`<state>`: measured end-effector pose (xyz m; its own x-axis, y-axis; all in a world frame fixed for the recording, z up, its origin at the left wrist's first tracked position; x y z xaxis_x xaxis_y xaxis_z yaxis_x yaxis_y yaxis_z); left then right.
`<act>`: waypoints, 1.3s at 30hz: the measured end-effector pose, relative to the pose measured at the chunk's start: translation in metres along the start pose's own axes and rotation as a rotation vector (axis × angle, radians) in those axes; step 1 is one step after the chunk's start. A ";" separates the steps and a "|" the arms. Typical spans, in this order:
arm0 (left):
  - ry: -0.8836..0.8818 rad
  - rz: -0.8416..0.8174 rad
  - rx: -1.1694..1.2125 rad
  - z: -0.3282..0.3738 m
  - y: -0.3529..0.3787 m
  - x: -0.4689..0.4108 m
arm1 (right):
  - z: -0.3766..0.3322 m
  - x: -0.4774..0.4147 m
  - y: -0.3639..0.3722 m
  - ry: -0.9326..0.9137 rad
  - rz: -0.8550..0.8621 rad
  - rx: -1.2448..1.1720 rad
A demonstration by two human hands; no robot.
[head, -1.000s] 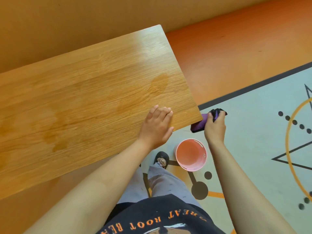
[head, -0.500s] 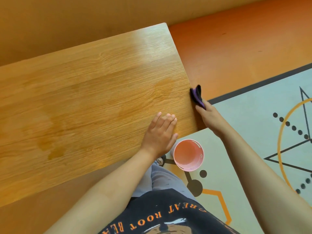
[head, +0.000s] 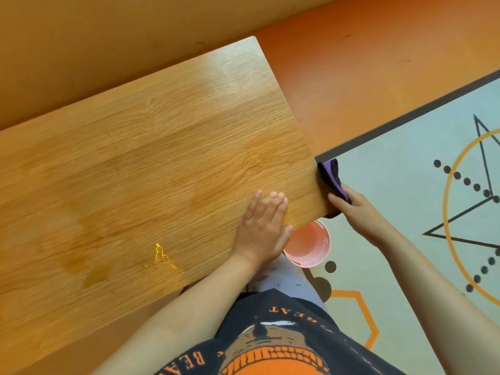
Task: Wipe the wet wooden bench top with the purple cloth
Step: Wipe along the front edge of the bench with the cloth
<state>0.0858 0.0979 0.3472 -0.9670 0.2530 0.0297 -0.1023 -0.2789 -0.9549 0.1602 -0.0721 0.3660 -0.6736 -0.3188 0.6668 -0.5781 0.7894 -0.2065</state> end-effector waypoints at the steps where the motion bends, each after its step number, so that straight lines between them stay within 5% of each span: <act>1: -0.001 -0.004 0.003 -0.001 0.000 -0.001 | -0.001 0.000 0.001 0.002 0.000 0.005; 12: -0.044 -0.012 0.072 -0.004 -0.007 -0.001 | -0.134 -0.154 0.014 -0.224 -0.034 0.196; 18: -0.188 0.159 0.215 -0.059 -0.064 -0.071 | -0.117 -0.150 0.003 -0.192 -0.075 0.130; 23: -0.449 -0.020 0.059 -0.144 -0.072 -0.144 | -0.099 -0.123 0.006 -0.173 -0.094 0.090; 26: -0.456 -0.142 -0.030 -0.155 -0.054 -0.152 | -0.111 -0.135 0.008 -0.187 -0.104 0.099; 39: -0.455 -0.176 -0.090 -0.156 -0.039 -0.147 | -0.219 -0.272 0.011 -0.384 -0.135 0.294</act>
<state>0.2686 0.2162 0.3342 -0.9427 -0.1467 0.2998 -0.2721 -0.1822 -0.9449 0.4380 0.1379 0.3396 -0.6725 -0.6217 0.4016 -0.7401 0.5638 -0.3666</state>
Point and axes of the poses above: each hand's wrist, its own x-axis away from the middle knuckle, its own y-axis out of the palm, z = x × y, the point moved 6 cm from there along -x, towards the middle knuckle, and after that the axes turned 7 degrees about -z, right-handed, at the moved point
